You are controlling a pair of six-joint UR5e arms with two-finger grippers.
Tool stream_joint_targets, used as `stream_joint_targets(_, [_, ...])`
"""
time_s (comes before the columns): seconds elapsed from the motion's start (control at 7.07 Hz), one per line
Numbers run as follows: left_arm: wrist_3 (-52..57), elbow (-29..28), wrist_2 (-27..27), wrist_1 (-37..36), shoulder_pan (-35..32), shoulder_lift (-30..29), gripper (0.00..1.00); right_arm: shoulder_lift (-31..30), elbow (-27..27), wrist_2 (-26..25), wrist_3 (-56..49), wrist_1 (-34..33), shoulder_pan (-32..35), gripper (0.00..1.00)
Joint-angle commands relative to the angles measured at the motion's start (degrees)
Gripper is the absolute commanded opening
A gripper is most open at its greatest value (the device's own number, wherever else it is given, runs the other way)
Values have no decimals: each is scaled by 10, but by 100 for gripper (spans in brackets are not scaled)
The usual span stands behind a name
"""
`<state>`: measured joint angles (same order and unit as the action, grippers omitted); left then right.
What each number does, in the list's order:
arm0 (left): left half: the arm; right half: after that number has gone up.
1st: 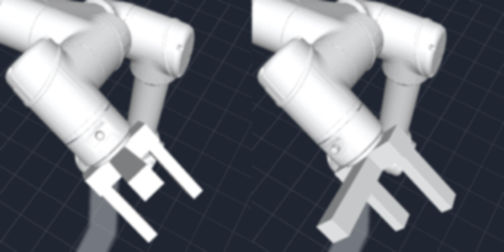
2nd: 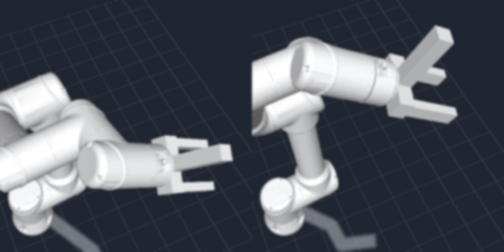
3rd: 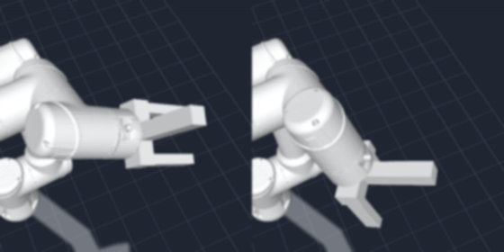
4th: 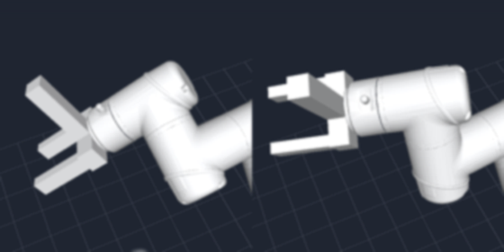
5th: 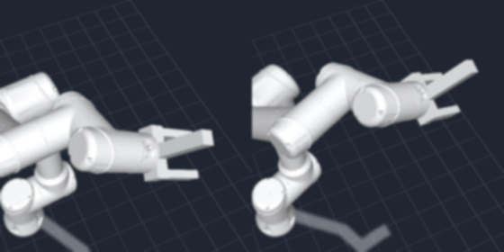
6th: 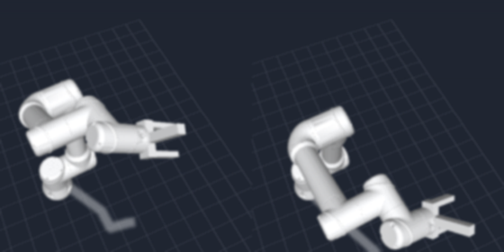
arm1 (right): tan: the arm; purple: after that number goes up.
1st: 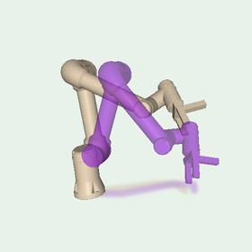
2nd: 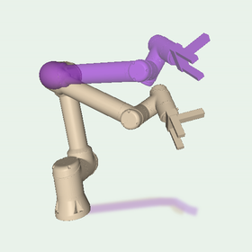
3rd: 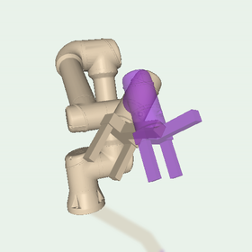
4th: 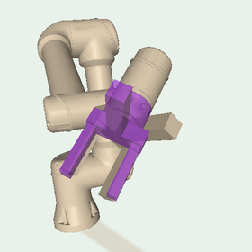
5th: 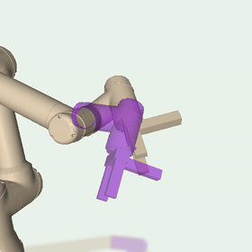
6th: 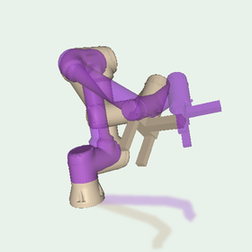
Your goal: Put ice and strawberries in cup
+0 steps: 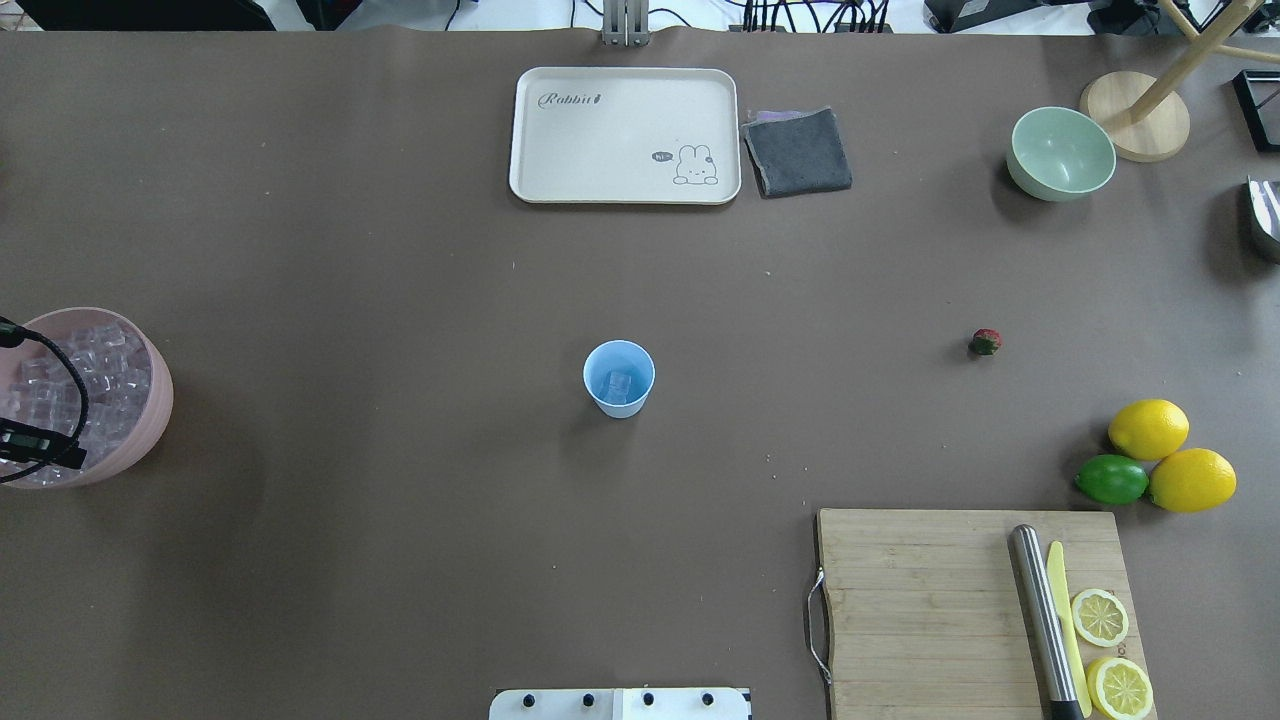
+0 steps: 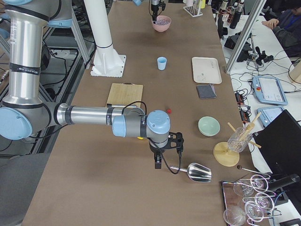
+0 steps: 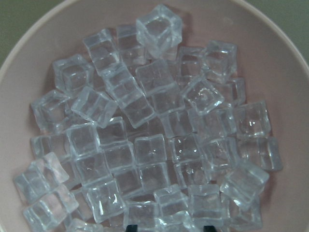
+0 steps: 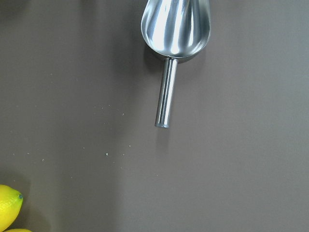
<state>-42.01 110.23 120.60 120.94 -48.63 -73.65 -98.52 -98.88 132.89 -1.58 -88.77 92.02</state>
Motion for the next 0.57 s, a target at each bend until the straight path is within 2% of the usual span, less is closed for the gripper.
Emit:
stream_joint_targets(0.0, [0,0,2,0,1,0,24,0,0,0,0,0,0,100])
stream_joint_targets(0.14, [1,2,5,-1,1,-2,8,0,0,0,0,0,0,100])
stream_joint_targets(0.28, [1,5,9,-2,1,-3,1,0,0,0,0,0,0,100])
stream_joint_targets(0.42, [2,5,36,-2,-2,-5,0,0,1,0,0,0,0,100])
